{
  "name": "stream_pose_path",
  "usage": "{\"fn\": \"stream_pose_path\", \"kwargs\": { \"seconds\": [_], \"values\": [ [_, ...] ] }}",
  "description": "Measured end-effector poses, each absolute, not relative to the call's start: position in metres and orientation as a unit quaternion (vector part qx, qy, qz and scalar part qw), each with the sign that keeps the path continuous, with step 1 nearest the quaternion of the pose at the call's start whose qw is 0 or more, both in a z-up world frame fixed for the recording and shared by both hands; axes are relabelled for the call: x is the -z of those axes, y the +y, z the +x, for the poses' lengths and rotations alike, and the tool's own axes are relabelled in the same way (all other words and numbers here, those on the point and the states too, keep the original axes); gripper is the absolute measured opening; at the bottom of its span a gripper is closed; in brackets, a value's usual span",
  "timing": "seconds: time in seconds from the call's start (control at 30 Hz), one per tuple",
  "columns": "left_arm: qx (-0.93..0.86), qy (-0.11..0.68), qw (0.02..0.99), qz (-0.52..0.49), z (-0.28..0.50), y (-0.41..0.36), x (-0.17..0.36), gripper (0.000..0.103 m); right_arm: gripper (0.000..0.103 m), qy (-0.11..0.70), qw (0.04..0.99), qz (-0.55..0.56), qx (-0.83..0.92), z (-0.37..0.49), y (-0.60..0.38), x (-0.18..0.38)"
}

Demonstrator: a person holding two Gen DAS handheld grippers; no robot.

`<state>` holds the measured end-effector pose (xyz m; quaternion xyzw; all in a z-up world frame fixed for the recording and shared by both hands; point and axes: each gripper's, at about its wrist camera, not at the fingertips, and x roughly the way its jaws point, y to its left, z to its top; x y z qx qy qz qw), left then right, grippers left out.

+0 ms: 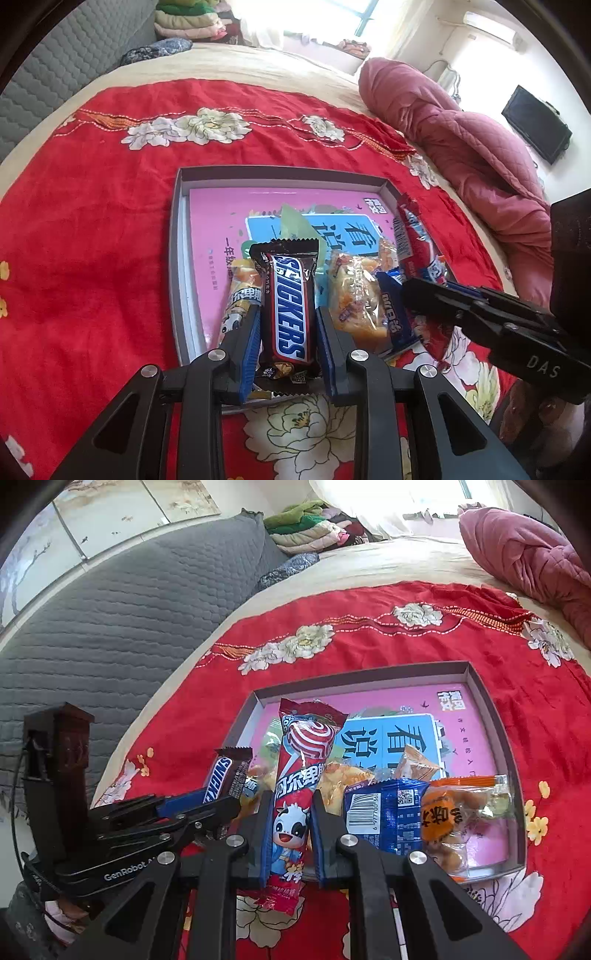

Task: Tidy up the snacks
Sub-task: 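Carry the red candy bar and Snickers bar over the tray, then lower both snacks into the tray and open both grippers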

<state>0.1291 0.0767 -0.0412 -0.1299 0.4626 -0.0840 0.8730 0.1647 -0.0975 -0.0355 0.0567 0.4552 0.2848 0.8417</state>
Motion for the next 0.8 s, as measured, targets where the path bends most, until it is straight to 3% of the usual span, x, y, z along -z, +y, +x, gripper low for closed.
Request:
{"fn": "stream_pose_path", "kwargs": {
  "seconds": [0.8],
  "values": [
    [0.086,0.48,0.862,-0.139,0.135,0.076,0.052,0.03,0.02,0.483,0.835,0.046,-0.26,0.177,-0.084,0.062]
  ]
}}
